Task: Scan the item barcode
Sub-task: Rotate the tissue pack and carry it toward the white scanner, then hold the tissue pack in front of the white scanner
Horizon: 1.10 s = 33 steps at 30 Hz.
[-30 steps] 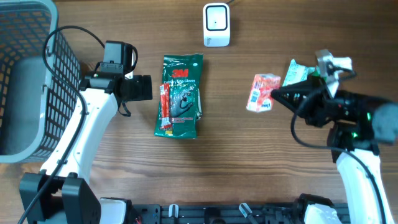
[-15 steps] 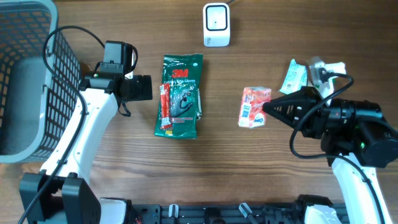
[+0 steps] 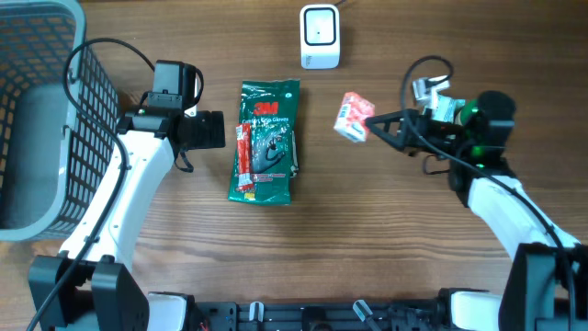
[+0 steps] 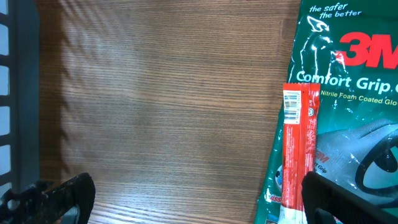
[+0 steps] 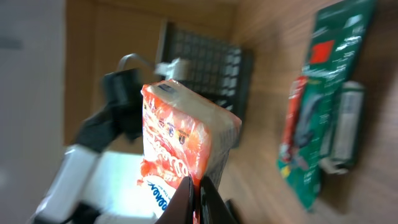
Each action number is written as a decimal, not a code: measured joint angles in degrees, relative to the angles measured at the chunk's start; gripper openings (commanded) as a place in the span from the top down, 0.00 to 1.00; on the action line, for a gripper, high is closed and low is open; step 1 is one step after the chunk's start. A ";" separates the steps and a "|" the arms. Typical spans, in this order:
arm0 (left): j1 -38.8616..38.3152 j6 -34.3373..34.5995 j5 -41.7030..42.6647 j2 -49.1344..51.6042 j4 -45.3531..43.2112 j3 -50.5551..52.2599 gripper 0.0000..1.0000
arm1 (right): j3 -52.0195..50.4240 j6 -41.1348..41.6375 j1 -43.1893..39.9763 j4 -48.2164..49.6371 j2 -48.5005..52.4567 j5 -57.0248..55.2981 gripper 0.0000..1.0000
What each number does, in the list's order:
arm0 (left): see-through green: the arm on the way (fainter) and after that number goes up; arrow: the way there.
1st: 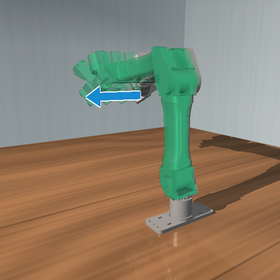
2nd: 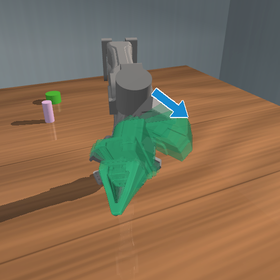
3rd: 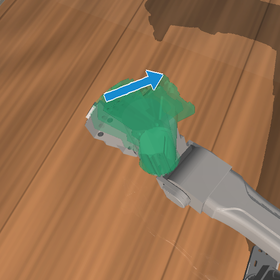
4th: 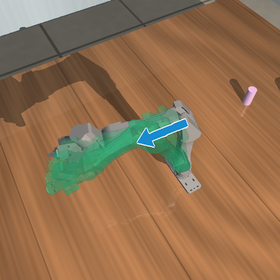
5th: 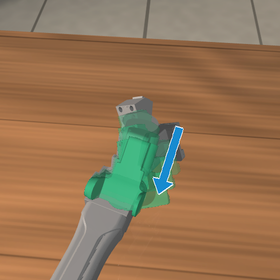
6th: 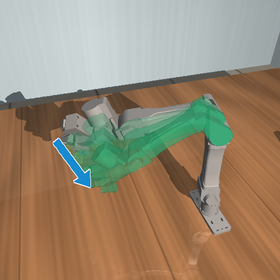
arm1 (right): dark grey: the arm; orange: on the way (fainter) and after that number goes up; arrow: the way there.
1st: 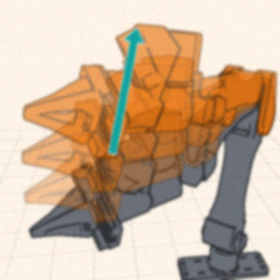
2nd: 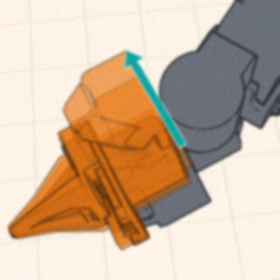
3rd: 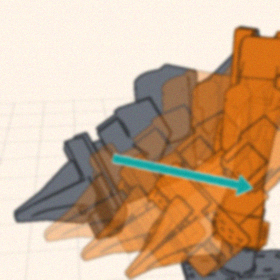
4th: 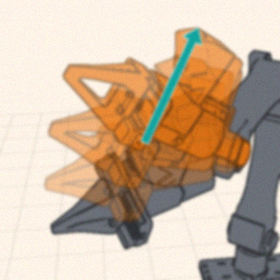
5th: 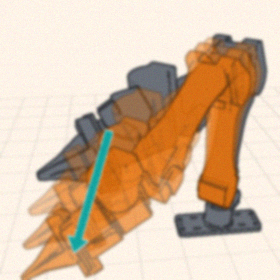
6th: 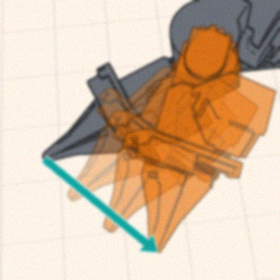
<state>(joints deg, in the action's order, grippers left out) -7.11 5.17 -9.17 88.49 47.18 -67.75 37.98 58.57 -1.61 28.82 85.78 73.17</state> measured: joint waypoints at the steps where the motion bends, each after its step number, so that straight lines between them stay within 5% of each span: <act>1: 0.00 0.00 -0.02 0.00 0.00 0.00 0.00 | 0.00 -1.38 1.03 -0.55 0.15 -1.70 0.95; 5: 0.00 0.00 0.00 0.00 0.00 0.00 0.00 | 1.20 -6.01 4.39 -7.21 0.15 -6.93 0.95; 10: 0.00 0.00 0.00 0.00 0.00 0.00 0.00 | 11.32 -15.21 7.10 -32.13 0.28 -14.12 0.95; 15: 0.00 0.00 0.02 0.00 0.00 0.00 0.00 | 32.81 -29.05 11.15 -62.53 0.76 -30.71 0.96; 22: 0.00 0.00 0.02 0.00 0.00 0.00 0.00 | 72.87 -45.20 19.82 -90.31 10.45 -54.18 0.96; 27: 0.00 0.00 0.00 0.00 0.00 0.00 0.00 | 95.25 -57.00 23.19 -95.97 25.59 -68.13 0.96; 33: 0.00 0.00 0.00 0.00 0.00 0.00 0.00 | 96.85 -70.77 23.15 -88.39 38.64 -82.40 0.96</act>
<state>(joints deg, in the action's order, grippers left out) -7.11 5.17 -9.17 88.49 47.18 -67.75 134.82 -12.21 21.54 -59.57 124.42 -9.23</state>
